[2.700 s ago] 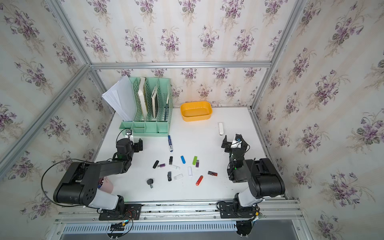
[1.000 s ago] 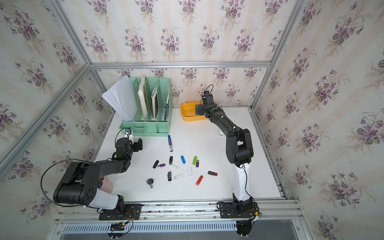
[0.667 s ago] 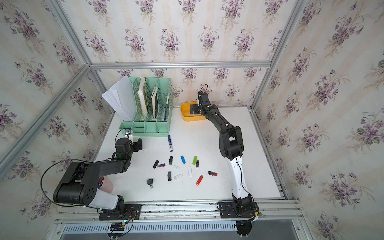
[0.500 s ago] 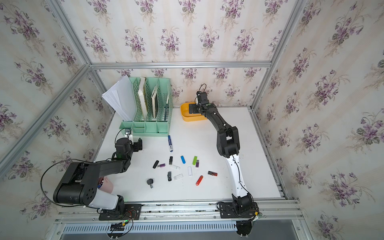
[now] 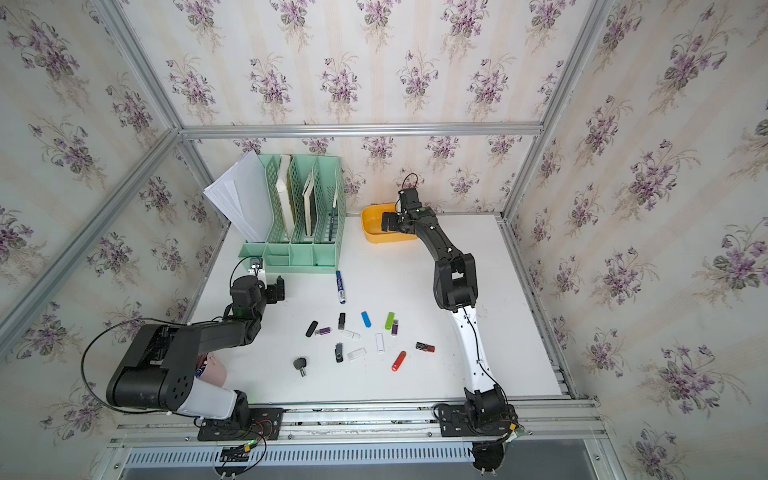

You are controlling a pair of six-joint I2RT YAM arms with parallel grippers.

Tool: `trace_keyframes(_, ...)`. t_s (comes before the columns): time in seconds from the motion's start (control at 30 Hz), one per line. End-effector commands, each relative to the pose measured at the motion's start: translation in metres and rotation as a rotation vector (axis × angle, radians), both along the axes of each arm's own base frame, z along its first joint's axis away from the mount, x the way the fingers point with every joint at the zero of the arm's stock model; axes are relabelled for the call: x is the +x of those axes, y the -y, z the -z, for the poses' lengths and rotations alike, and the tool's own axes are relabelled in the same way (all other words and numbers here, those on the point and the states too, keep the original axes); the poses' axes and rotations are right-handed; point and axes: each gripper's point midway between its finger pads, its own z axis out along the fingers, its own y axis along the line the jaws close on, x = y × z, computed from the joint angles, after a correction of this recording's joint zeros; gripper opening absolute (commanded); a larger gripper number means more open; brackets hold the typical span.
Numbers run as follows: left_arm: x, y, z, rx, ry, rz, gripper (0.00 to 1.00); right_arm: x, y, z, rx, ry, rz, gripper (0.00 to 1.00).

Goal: Put the usb flash drive into the storage box
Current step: Move the storage box to the center of the board.

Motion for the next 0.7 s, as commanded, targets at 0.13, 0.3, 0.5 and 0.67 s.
trace_keyframes(0.13,0.001,0.001,-0.001,-0.006,0.004,0.001,0.99,-0.022,-0.002,0.007,0.027,-0.109,-0.027,1.0)
trace_keyframes(0.3,0.001,0.001,-0.001,-0.005,0.004,0.002,0.99,-0.032,-0.004,0.008,0.039,-0.149,-0.044,1.0)
trace_keyframes(0.5,0.001,0.001,-0.001,-0.005,0.004,0.002,0.99,-0.023,0.003,0.001,0.009,-0.106,-0.011,1.0)
trace_keyframes(0.67,0.001,0.001,-0.001,-0.006,0.005,0.001,0.99,-0.012,0.018,0.003,0.028,-0.099,0.066,1.0)
